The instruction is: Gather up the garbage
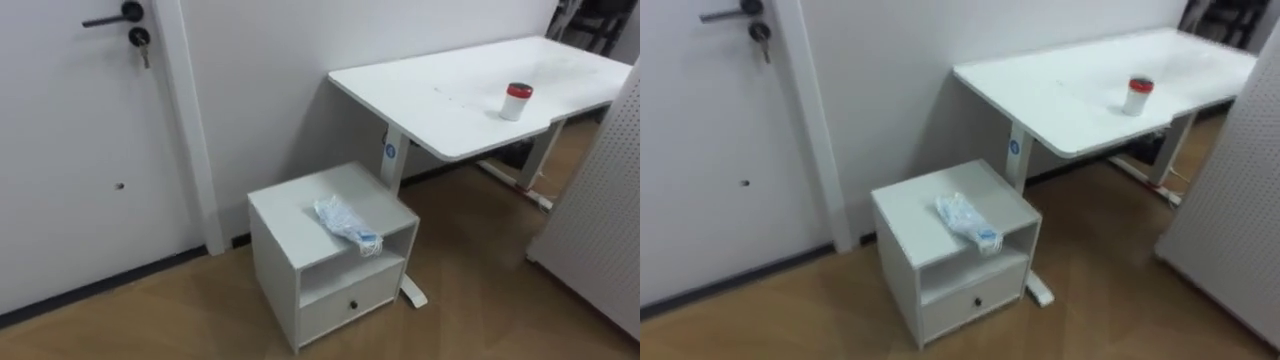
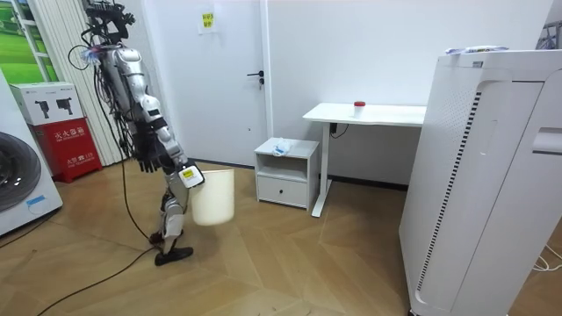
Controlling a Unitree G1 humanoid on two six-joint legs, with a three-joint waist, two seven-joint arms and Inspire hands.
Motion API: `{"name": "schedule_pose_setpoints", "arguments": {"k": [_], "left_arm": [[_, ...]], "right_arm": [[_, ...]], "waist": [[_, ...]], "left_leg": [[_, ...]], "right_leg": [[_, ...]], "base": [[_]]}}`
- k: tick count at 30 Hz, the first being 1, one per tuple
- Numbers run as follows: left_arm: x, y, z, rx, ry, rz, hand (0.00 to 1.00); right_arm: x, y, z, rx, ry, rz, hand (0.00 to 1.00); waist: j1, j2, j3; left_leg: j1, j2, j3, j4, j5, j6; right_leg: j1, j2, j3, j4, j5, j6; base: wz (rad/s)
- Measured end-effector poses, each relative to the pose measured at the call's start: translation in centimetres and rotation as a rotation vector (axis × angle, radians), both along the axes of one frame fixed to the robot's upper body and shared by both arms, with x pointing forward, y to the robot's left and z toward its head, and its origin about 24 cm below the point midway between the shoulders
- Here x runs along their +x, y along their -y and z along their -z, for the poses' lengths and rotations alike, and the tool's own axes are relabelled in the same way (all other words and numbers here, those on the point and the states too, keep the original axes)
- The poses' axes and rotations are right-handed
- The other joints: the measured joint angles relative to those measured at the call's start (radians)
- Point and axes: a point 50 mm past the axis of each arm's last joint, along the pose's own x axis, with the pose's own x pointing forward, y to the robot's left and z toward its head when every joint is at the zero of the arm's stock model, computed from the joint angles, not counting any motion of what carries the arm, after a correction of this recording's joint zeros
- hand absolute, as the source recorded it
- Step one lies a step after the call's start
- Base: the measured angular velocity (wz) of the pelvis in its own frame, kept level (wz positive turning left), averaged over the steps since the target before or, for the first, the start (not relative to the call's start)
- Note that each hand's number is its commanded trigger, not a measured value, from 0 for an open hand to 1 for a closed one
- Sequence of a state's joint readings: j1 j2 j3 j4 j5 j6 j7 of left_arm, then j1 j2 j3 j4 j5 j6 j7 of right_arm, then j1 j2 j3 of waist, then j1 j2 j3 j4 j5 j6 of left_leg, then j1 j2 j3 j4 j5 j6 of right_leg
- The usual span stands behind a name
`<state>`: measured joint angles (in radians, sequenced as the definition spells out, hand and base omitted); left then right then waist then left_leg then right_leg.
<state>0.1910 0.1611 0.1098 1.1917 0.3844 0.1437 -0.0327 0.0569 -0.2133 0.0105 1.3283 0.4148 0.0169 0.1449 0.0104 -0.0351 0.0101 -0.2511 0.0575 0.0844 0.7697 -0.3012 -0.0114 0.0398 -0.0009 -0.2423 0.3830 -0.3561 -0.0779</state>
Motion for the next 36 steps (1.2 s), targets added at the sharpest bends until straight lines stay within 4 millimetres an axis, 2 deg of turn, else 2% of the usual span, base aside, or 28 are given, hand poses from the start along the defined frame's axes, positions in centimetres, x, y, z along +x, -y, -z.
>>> {"name": "schedule_pose_setpoints", "arguments": {"k": [2, 4, 6, 7, 8, 9, 10, 12, 13, 15, 16, 17, 18, 19, 20, 22, 23, 24, 25, 27, 28, 29, 30, 32, 33, 34, 35, 36], "left_arm": [[0.0, 0.1, 0.0, -0.004, -0.004, 0.017, 0.0], [-0.7, 0.0, 0.0, 0.002, -0.018, 0.01, 0.0], [-2.2, -0.2, -0.1, 0.01, -0.048, -0.005, 0.0], [-2.3, -0.2, -0.1, 0.01, -0.048, -0.007, 0.0], [-2.1, -0.2, -0.1, 0.008, -0.034, -0.004, 0.0], [-1.8, -0.1, -0.1, 0.003, -0.014, 0.001, 0.0], [-1.7, -0.1, -0.1, 0.002, -0.008, 0.003, 0.0], [-0.8, -0.2, -0.1, 0.0, 0.026, 0.006, 0.0], [-0.6, -0.2, -0.1, -0.001, 0.04, 0.002, 0.0], [0.8, -0.2, -0.2, -0.009, 0.101, -0.026, 0.0], [1.3, -0.2, -0.2, -0.009, 0.12, -0.034, 0.0], [2.2, -0.2, -0.2, 0.001, 0.149, -0.029, 0.0], [2.9, -0.2, -0.3, 0.012, 0.171, -0.017, 0.0], [3.2, -0.3, -0.3, 0.019, 0.187, -0.013, 0.0], [4.1, -0.4, -0.5, 0.037, 0.218, 0.004, 0.0], [5.7, -0.4, -0.7, 0.069, 0.275, 0.014, 0.0], [6.7, -0.4, -0.9, 0.085, 0.309, 0.024, 0.0], [7.7, -0.4, -1.1, 0.089, 0.349, 0.013, 0.0], [8.2, -0.3, -1.2, 0.09, 0.369, 0.005, 0.0], [10.3, 0.0, -1.8, 0.091, 0.453, -0.005, 0.0], [10.6, 0.2, -1.8, 0.089, 0.467, -0.007, 0.0], [11.0, 0.7, -1.8, 0.077, 0.488, -0.013, 0.0], [11.4, 0.9, -1.9, 0.071, 0.504, -0.012, 0.0], [12.0, 0.9, -2.2, 0.084, 0.539, -0.008, 0.0], [12.8, 0.9, -2.5, 0.089, 0.57, -0.003, 0.0], [14.3, 1.2, -3.1, 0.088, 0.624, 0.015, 0.0], [15.4, 1.4, -3.5, 0.086, 0.664, 0.029, 0.0], [17.0, 1.4, -4.5, 0.101, 0.739, 0.049, 0.0]], "right_arm": [[-0.3, 0.3, 0.0, -0.005, -0.011, 0.023, 1.0], [-0.7, 0.5, -0.1, -0.016, -0.022, 0.027, 1.0], [-0.6, 0.4, 0.0, -0.017, -0.034, 0.012, 1.0], [-0.7, 0.4, 0.0, -0.019, -0.035, 0.009, 1.0], [-1.2, 0.4, 0.0, -0.022, -0.048, 0.013, 1.0], [-1.2, 0.5, 0.0, -0.028, -0.051, 0.014, 1.0], [-1.2, 0.5, 0.0, -0.03, -0.051, 0.014, 1.0], [-1.1, 0.6, -0.1, -0.04, -0.05, 0.0, 1.0], [-1.1, 0.6, -0.1, -0.044, -0.048, -0.007, 1.0], [-0.4, 0.9, -0.3, -0.071, -0.026, -0.023, 1.0], [-0.3, 1.0, -0.3, -0.078, -0.02, -0.023, 1.0], [0.2, 1.1, -0.4, -0.091, -0.004, -0.025, 1.0], [0.4, 1.2, -0.5, -0.098, 0.007, -0.027, 1.0], [0.9, 1.2, -0.6, -0.099, 0.026, -0.031, 1.0], [1.1, 1.1, -0.6, -0.1, 0.039, -0.035, 1.0], [2.2, 1.0, -0.8, -0.099, 0.084, -0.051, 1.0], [3.2, 0.8, -1.0, -0.099, 0.117, -0.066, 1.0], [4.2, 0.6, -1.1, -0.099, 0.145, -0.08, 1.0], [4.4, 0.6, -1.2, -0.098, 0.152, -0.085, 1.0], [4.6, 0.0, -1.1, -0.095, 0.167, -0.111, 1.0], [4.6, -0.1, -1.1, -0.095, 0.168, -0.116, 1.0], [4.2, 0.0, -0.9, -0.097, 0.157, -0.115, 1.0], [4.4, -0.2, -0.9, -0.097, 0.157, -0.128, 1.0], [4.7, -0.4, -1.0, -0.099, 0.173, -0.15, 1.0], [4.7, -0.4, -0.9, -0.1, 0.174, -0.148, 1.0], [4.5, -0.2, -0.9, -0.109, 0.168, -0.137, 1.0], [4.5, 0.0, -0.9, -0.115, 0.168, -0.131, 1.0], [4.9, -0.1, -0.9, -0.114, 0.165, -0.132, 1.0]], "waist": [[-0.001, -0.002, -0.0001], [0.021, -0.006, -0.0011], [0.035, -0.007, -0.0024], [0.039, -0.009, -0.0046], [0.041, -0.019, -0.0104], [0.044, -0.03, -0.0128], [0.045, -0.038, -0.0099], [0.052, -0.043, -0.0066], [0.057, -0.042, -0.0091], [0.055, -0.043, -0.0123], [0.052, -0.047, -0.0112], [0.052, -0.046, -0.0074], [0.057, -0.04, -0.0054], [0.062, -0.034, -0.0047], [0.058, -0.02, -0.0079], [0.06, -0.01, -0.007], [0.056, -0.001, -0.0036], [0.052, 0.013, -0.0011], [0.049, 0.016, 0.0006], [0.046, 0.015, -0.0005], [0.046, 0.014, -0.0001], [0.032, 0.017, -0.0092], [0.031, 0.031, -0.0112], [0.02, 0.031, -0.0021], [0.005, 0.016, 0.0089], [-0.018, 0.016, 0.0087], [-0.026, 0.024, 0.0041], [-0.004, 0.009, 0.0078]], "left_leg": [[-0.063, -0.035, 0.006, -0.129, 0.008, 0.001], [-0.103, -0.054, 0.028, -0.314, 0.083, -0.006], [-0.103, -0.054, 0.052, -0.452, 0.246, 0.016], [-0.1, -0.056, 0.06, -0.456, 0.279, 0.026], [-0.096, -0.068, 0.072, -0.449, 0.313, 0.061], [-0.098, -0.084, 0.085, -0.409, 0.29, 0.077], [-0.099, -0.089, 0.098, -0.38, 0.272, 0.086], [-0.108, -0.083, 0.13, -0.266, 0.167, 0.092], [-0.108, -0.081, 0.132, -0.24, 0.139, 0.092], [-0.066, -0.102, 0.14, -0.212, 0.064, 0.106], [-0.05, -0.109, 0.143, -0.212, 0.052, 0.11], [-0.015, -0.12, 0.147, -0.213, 0.028, 0.116], [0.021, -0.122, 0.149, -0.217, 0.005, 0.119], [0.037, -0.121, 0.149, -0.22, -0.006, 0.121], [0.067, -0.117, 0.144, -0.231, -0.021, 0.124], [0.097, -0.109, 0.136, -0.26, -0.03, 0.123], [0.109, -0.097, 0.13, -0.282, -0.03, 0.12], [0.118, -0.084, 0.122, -0.299, -0.03, 0.113], [0.122, -0.077, 0.116, -0.308, -0.03, 0.109], [0.141, -0.066, 0.098, -0.345, -0.028, 0.092], [0.149, -0.064, 0.093, -0.351, -0.032, 0.085], [0.166, -0.052, 0.075, -0.363, -0.031, 0.07], [0.177, -0.048, 0.074, -0.379, -0.024, 0.058], [0.16, -0.036, 0.075, -0.354, -0.016, 0.046], [0.1, -0.032, 0.069, -0.295, -0.012, 0.031], [0.036, -0.043, 0.046, -0.359, 0.007, 0.029], [0.004, -0.042, 0.039, -0.393, 0.058, 0.037], [-0.018, -0.038, 0.084, -0.377, 0.088, 0.063]], "right_leg": [[0.001, -0.018, 0.012, -0.002, -0.012, 0.008], [0.016, -0.032, 0.027, -0.012, -0.022, 0.02], [0.052, -0.052, 0.052, -0.019, -0.048, 0.037], [0.056, -0.058, 0.056, -0.019, -0.056, 0.047], [0.058, -0.07, 0.071, -0.022, -0.068, 0.068], [0.071, -0.091, 0.087, -0.025, -0.075, 0.08], [0.081, -0.102, 0.092, -0.033, -0.078, 0.086], [0.119, -0.122, 0.12, -0.038, -0.078, 0.095], [0.124, -0.125, 0.134, -0.026, -0.08, 0.097], [0.086, -0.167, 0.129, 0.168, -0.083, 0.127], [0.068, -0.182, 0.125, 0.238, -0.071, 0.147], [0.02, -0.205, 0.127, 0.381, -0.016, 0.167], [-0.025, -0.223, 0.127, 0.502, 0.076, 0.158], [-0.047, -0.228, 0.124, 0.552, 0.132, 0.153], [-0.091, -0.235, 0.12, 0.632, 0.225, 0.133], [-0.181, -0.239, 0.106, 0.703, 0.17, 0.12], [-0.254, -0.22, 0.1, 0.689, 0.108, 0.114], [-0.306, -0.199, 0.092, 0.606, 0.065, 0.114], [-0.321, -0.187, 0.09, 0.538, 0.055, 0.113], [-0.331, -0.146, 0.092, 0.181, 0.075, 0.106], [-0.331, -0.134, 0.1, 0.125, 0.135, 0.123], [-0.306, -0.108, 0.103, 0.081, 0.165, 0.113], [-0.28, -0.089, 0.102, 0.052, 0.17, 0.107], [-0.266, -0.081, 0.126, 0.028, 0.176, 0.097], [-0.254, -0.082, 0.2, -0.001, 0.178, 0.099], [-0.262, -0.084, 0.248, -0.01, 0.183, 0.108], [-0.28, -0.082, 0.258, -0.004, 0.181, 0.112], [-0.313, -0.086, 0.261, 0.004, 0.171, 0.13]], "base": [[0.42], [-0.13], [-0.4], [-0.26], [-0.2], [-0.21], [-0.3], [-0.31], [-0.26], [-0.12], [0.0], [-0.06], [-0.14], [-0.15], [-0.1], [0.0], [0.07], [0.09], [0.2], [0.36], [0.41], [0.21], [0.09], [0.02], [0.6], [0.79], [0.41], [-0.17]]}}
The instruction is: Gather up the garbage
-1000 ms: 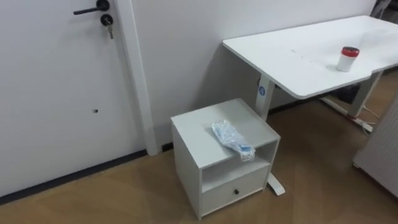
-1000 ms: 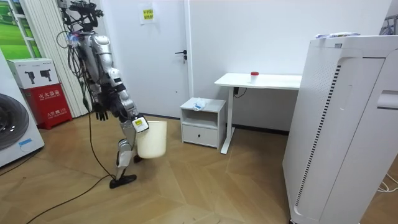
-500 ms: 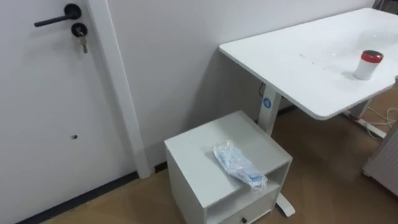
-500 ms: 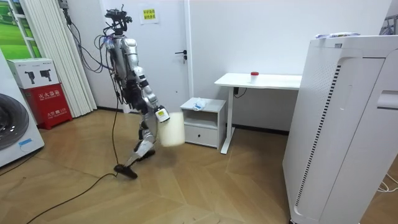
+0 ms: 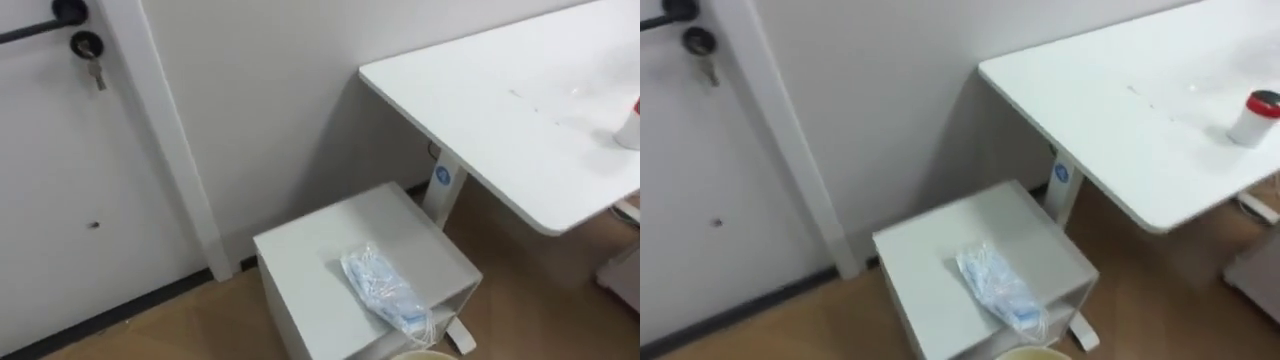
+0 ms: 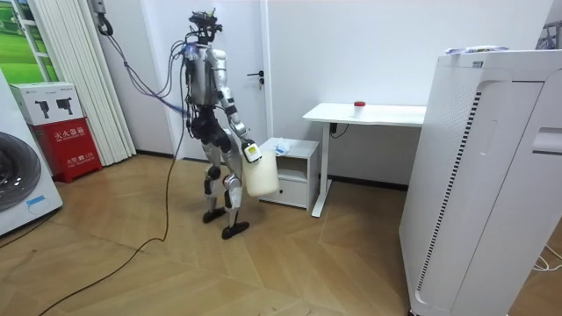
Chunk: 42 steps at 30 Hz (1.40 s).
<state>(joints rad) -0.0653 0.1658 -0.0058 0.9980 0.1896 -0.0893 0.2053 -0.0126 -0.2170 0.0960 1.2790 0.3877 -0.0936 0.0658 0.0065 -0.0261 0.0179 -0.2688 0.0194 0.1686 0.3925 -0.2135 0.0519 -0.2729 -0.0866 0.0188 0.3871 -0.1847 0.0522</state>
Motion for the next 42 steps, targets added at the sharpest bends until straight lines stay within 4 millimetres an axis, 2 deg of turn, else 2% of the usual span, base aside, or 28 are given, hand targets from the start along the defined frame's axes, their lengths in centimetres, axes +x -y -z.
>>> {"name": "schedule_pose_setpoints", "arguments": {"k": [1, 2, 3, 4, 5, 6, 7, 8, 10, 13, 15, 18, 22, 24, 27, 31, 35, 39, 42], "left_arm": [[0.5, -0.1, -0.4, 0.011, 0.029, 0.003, 0.0], [1.3, 0.0, -1.0, 0.023, 0.073, 0.002, 0.0], [2.3, 0.1, -1.5, 0.03, 0.113, 0.0, 0.0], [2.8, 0.1, -1.8, 0.035, 0.131, 0.0, 0.0], [4.4, 0.2, -2.7, 0.043, 0.18, 0.003, 0.0], [5.9, 0.4, -3.8, 0.049, 0.245, 0.008, 0.0], [6.3, 0.5, -4.1, 0.053, 0.269, 0.009, 0.0], [7.7, 0.7, -5.1, 0.061, 0.331, 0.013, 0.0], [8.8, 0.7, -6.2, 0.084, 0.389, 0.012, 0.0], [9.7, 0.6, -6.9, 0.104, 0.42, 0.002, 0.0], [10.6, 0.8, -7.6, 0.132, 0.446, 0.019, 0.0], [11.9, 1.1, -8.9, 0.165, 0.504, 0.017, 0.0], [13.5, 1.4, -10.7, 0.202, 0.573, 0.024, 0.0], [14.5, 1.5, -12.0, 0.231, 0.62, 0.037, 0.0], [16.0, 1.3, -14.2, 0.278, 0.699, 0.037, 0.0], [16.7, 1.0, -16.1, 0.421, 0.774, 0.089, 0.0], [17.8, 2.1, -17.9, 0.519, 0.855, 0.154, 0.0], [18.0, 2.2, -18.4, 0.586, 0.872, 0.213, 0.0], [17.9, 2.7, -18.2, 0.614, 0.868, 0.271, 0.0]], "right_arm": [[0.3, 0.0, 0.0, 0.0, 0.002, -0.004, 1.0], [1.1, 0.1, -0.3, -0.003, 0.02, -0.015, 1.0], [2.3, 0.1, -0.6, -0.008, 0.049, -0.033, 1.0], [2.8, 0.1, -0.7, -0.012, 0.059, -0.042, 1.0], [3.3, 0.1, -0.9, -0.019, 0.072, -0.06, 1.0], [3.8, 0.1, -1.1, -0.025, 0.086, -0.07, 1.0], [3.9, 0.2, -1.1, -0.027, 0.088, -0.071, 1.0], [3.9, 0.2, -1.1, -0.028, 0.089, -0.072, 1.0], [4.4, 0.3, -1.4, -0.031, 0.108, -0.071, 1.0], [5.6, 0.1, -1.7, -0.033, 0.138, -0.085, 1.0], [6.2, 0.1, -2.0, -0.028, 0.168, -0.063, 1.0], [7.1, 0.6, -2.5, -0.047, 0.194, -0.019, 1.0], [6.8, 1.1, -2.5, -0.019, 0.209, 0.072, 1.0], [6.6, 1.3, -2.5, -0.006, 0.215, 0.12, 1.0], [6.7, 1.9, -2.8, -0.015, 0.226, 0.151, 1.0], [6.3, 2.5, -2.8, -0.043, 0.209, 0.18, 1.0], [4.7, 3.8, -2.6, -0.095, 0.13, 0.165, 1.0], [3.8, 3.8, -2.3, -0.116, 0.079, 0.125, 1.0], [3.6, 3.8, -2.2, -0.116, 0.064, 0.125, 1.0]], "waist": [[0.011, -0.005, 0.0013], [0.026, -0.007, 0.0021], [0.027, 0.001, 0.007], [0.024, 0.006, 0.0095], [0.014, 0.018, 0.0106], [-0.001, 0.033, 0.0189], [-0.003, 0.039, 0.0224], [-0.007, 0.048, 0.027], [-0.02, 0.06, 0.0272], [-0.049, 0.065, 0.0301], [-0.068, 0.066, 0.0372], [-0.085, 0.073, 0.0439], [-0.114, 0.074, 0.0466], [-0.122, 0.075, 0.05], [-0.133, 0.076, 0.0503], [-0.158, 0.079, 0.0532], [-0.167, 0.08, 0.056], [-0.179, 0.083, 0.0626], [-0.197, 0.086, 0.0665]], "left_leg": [[-0.002, 0.003, 0.019, 0.001, 0.0, 0.001], [-0.012, 0.003, 0.022, 0.01, -0.001, 0.001], [-0.022, 0.002, 0.007, 0.02, -0.001, 0.001], [-0.026, 0.001, -0.007, 0.022, -0.002, 0.0], [-0.048, 0.0, -0.021, 0.032, -0.006, -0.005], [-0.068, 0.0, -0.022, 0.04, -0.007, -0.005], [-0.075, 0.0, -0.021, 0.038, -0.007, -0.005], [-0.089, 0.0, -0.015, 0.039, -0.007, -0.005], [-0.131, 0.001, -0.008, 0.054, -0.007, -0.005], [-0.183, 0.003, -0.008, 0.092, -0.009, -0.005], [-0.218, 0.003, -0.01, 0.116, -0.023, -0.007], [-0.299, 0.006, -0.01, 0.171, -0.031, -0.004], [-0.367, 0.01, -0.008, 0.22, -0.033, -0.007], [-0.392, 0.02, 0.006, 0.237, -0.031, -0.002], [-0.443, 0.028, 0.023, 0.261, -0.032, -0.001], [-0.495, 0.051, 0.037, 0.298, -0.044, -0.001], [-0.52, 0.066, 0.052, 0.31, -0.054, -0.005], [-0.523, 0.095, 0.065, 0.35, -0.089, -0.014], [-0.538, 0.099, 0.068, 0.367, -0.101, -0.017]], "right_leg": [[-0.009, 0.002, -0.012, -0.003, 0.001, 0.001], [-0.023, 0.0, -0.043, -0.005, 0.003, -0.002], [-0.04, -0.002, -0.073, -0.004, 0.013, -0.012], [-0.046, -0.002, -0.081, -0.004, 0.018, -0.015], [-0.049, -0.003, -0.094, -0.004, 0.021, -0.015], [-0.066, -0.005, -0.104, 0.004, 0.021, -0.014], [-0.081, -0.007, -0.104, 0.016, 0.02, -0.014], [-0.107, -0.008, -0.104, 0.035, 0.018, -0.015], [-0.166, -0.009, -0.101, 0.066, 0.018, -0.016], [-0.218, -0.013, -0.102, 0.104, 0.013, -0.024], [-0.265, -0.014, -0.103, 0.145, 0.008, -0.032], [-0.342, -0.016, -0.097, 0.19, 0.005, -0.035], [-0.408, -0.015, -0.096, 0.225, 0.007, -0.037], [-0.438, -0.01, -0.085, 0.237, 0.015, -0.04], [-0.5, 0.009, -0.047, 0.256, 0.024, -0.037], [-0.549, 0.021, -0.05, 0.275, 0.029, -0.046], [-0.578, 0.034, -0.038, 0.279, 0.031, -0.05], [-0.585, 0.059, -0.027, 0.296, 0.022, -0.06], [-0.607, 0.063, -0.019, 0.313, 0.014, -0.061]], "base": [[-0.62], [-0.7], [-0.62], [-0.37], [-0.05], [0.05], [0.0], [-0.16], [-0.24], [-0.04], [0.0], [-0.01], [-0.03], [-0.19], [-0.22], [-0.13], [-0.14], [-0.25], [-0.11]]}}
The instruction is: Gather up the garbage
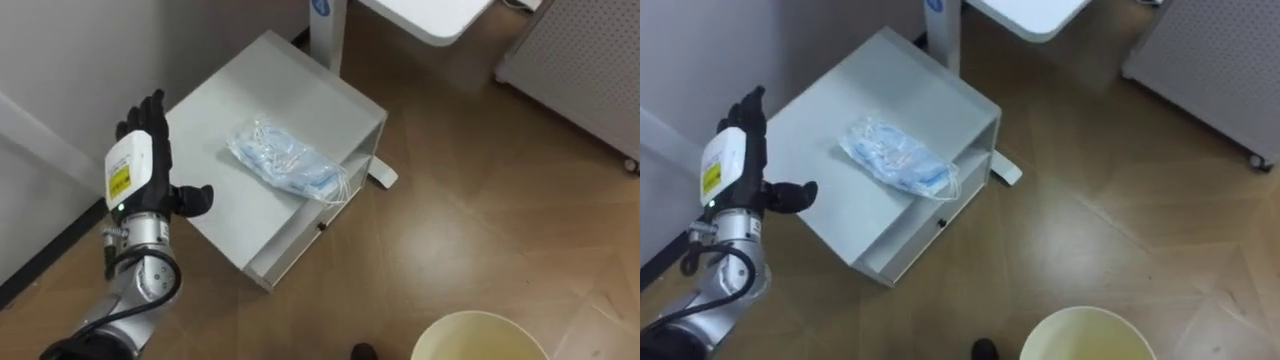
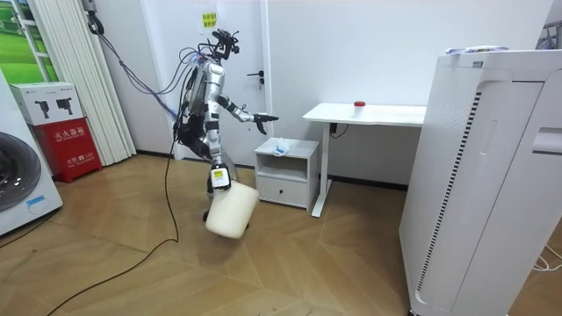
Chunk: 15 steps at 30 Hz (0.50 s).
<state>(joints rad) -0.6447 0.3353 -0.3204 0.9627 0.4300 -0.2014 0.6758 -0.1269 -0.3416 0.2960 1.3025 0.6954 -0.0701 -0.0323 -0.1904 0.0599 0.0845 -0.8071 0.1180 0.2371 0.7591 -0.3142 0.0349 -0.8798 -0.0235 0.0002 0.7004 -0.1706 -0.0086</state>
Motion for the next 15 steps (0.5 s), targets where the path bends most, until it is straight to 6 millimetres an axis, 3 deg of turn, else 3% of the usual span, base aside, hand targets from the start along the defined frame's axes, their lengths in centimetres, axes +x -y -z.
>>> {"name": "schedule_pose_setpoints", "arguments": {"k": [9, 15], "left_arm": [[-0.3, 0.0, 0.9, 0.145, -0.055, 0.049, 0.0], [0.0, 0.5, 0.7, 0.298, -0.061, 0.101, 0.0]], "right_arm": [[-1.3, -0.3, 0.6, -0.03, -0.116, -0.124, 1.0], [-2.8, -1.0, 1.2, 0.012, -0.193, -0.224, 1.0]], "waist": [[-0.048, 0.002, 0.0021], [-0.054, 0.001, 0.0022]], "left_leg": [[-0.045, 0.009, 0.006, 0.07, -0.034, 0.0], [-0.084, 0.019, 0.006, 0.139, -0.062, -0.002]], "right_leg": [[-0.058, 0.007, 0.019, 0.085, -0.037, 0.001], [-0.11, 0.008, 0.023, 0.16, -0.061, -0.006]], "base": [[-0.02], [-0.03]]}}
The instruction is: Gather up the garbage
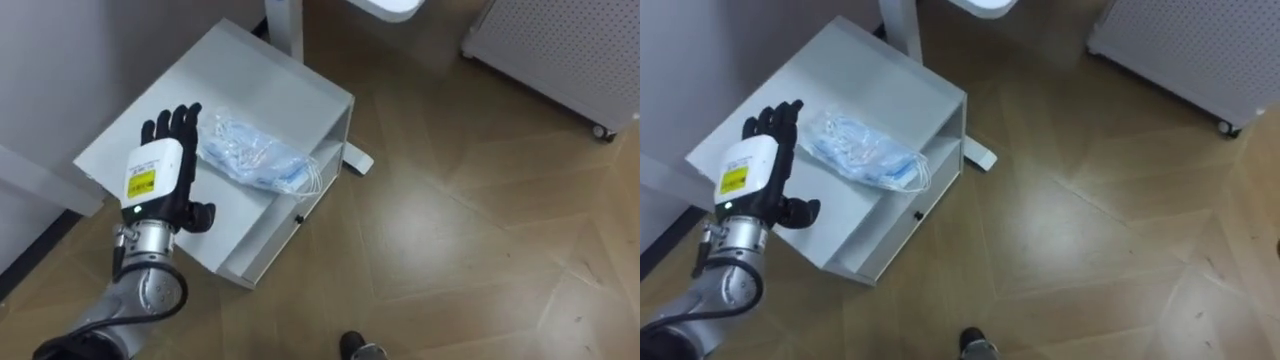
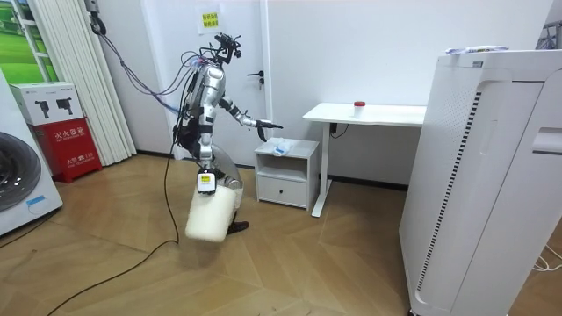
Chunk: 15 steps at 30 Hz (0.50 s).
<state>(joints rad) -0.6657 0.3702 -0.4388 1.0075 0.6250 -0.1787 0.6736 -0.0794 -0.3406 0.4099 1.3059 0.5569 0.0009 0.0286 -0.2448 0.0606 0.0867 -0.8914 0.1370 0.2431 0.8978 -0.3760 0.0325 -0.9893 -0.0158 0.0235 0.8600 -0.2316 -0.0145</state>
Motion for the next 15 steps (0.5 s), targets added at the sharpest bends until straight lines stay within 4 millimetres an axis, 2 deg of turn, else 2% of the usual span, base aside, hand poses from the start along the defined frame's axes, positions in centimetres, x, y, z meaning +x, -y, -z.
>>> {"name": "schedule_pose_setpoints", "arguments": {"k": [3, 8, 11, 15], "left_arm": [[-0.3, 0.5, 1.1, 0.059, -0.048, 0.026, 0.0], [-0.4, 0.4, 1.6, 0.113, -0.075, 0.028, 0.0], [-0.1, 0.2, 1.2, 0.137, -0.07, 0.026, 0.0], [0.3, 0.1, 0.5, 0.143, -0.052, 0.02, 0.0]], "right_arm": [[0.0, -0.4, 0.1, 0.028, -0.016, -0.056, 1.0], [0.4, -0.9, 0.1, 0.076, 0.003, -0.079, 1.0], [0.2, -1.0, 0.2, 0.092, 0.0, -0.079, 1.0], [0.3, -1.4, 0.2, 0.113, 0.013, -0.087, 1.0]], "waist": [[-0.017, -0.002, 0.0002], [-0.056, -0.005, -0.0007], [-0.064, -0.006, -0.001], [-0.076, -0.009, -0.002]], "left_leg": [[-0.017, 0.007, 0.001, 0.051, -0.024, 0.002], [-0.084, 0.012, -0.004, 0.115, -0.04, 0.007], [-0.118, 0.024, -0.006, 0.163, -0.057, 0.011], [-0.146, 0.027, -0.008, 0.206, -0.072, 0.015]], "right_leg": [[-0.019, 0.001, 0.001, 0.053, -0.024, -0.001], [-0.086, 0.0, 0.004, 0.113, -0.035, 0.001], [-0.119, 0.005, 0.003, 0.15, -0.042, -0.001], [-0.15, 0.002, 0.006, 0.193, -0.054, 0.003]], "base": [[-0.03], [0.02], [-0.06], [0.0]]}}
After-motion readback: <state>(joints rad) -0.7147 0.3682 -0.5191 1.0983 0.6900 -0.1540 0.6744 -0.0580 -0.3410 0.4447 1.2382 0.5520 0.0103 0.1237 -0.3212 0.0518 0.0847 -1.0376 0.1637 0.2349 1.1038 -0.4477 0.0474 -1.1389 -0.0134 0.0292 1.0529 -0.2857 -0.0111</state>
